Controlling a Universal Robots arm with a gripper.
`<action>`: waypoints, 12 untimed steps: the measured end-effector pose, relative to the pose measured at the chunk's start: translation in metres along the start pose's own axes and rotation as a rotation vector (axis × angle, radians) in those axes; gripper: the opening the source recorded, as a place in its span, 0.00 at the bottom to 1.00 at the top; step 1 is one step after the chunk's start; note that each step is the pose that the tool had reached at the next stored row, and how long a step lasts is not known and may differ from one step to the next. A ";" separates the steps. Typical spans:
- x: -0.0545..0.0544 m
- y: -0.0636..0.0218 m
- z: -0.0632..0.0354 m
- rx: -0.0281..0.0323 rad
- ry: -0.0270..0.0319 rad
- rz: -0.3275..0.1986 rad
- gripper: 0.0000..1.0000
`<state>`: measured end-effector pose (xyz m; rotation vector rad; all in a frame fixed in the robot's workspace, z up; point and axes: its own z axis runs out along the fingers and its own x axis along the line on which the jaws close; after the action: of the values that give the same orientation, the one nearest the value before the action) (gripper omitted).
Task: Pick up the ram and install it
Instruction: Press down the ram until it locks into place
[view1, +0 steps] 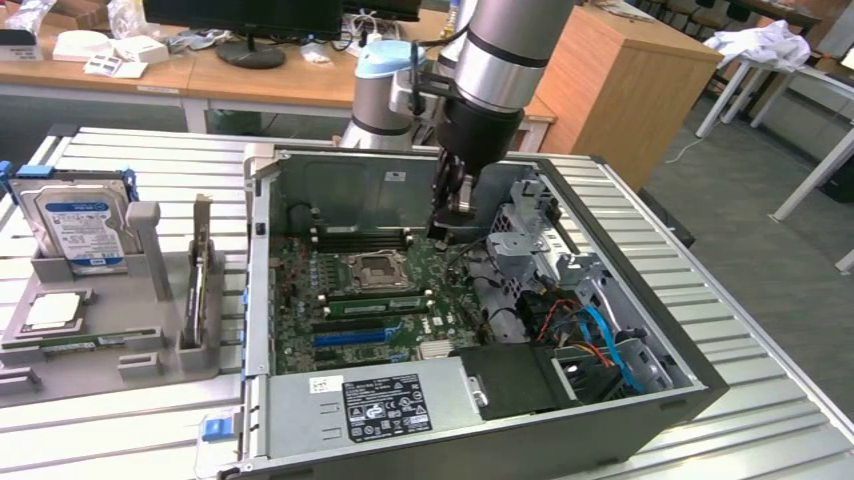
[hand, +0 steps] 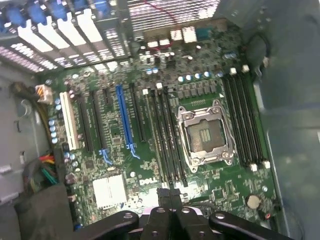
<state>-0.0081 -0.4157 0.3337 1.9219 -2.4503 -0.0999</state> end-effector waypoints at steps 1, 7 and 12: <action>0.000 0.0000 0.0000 0.0003 -0.0011 0.018 0.11; 0.000 0.0000 0.0003 0.0024 -0.0083 0.127 0.11; 0.000 0.0000 0.0003 0.0042 -0.0144 0.219 0.11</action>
<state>-0.0081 -0.4157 0.3334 1.6461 -2.6516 -0.1039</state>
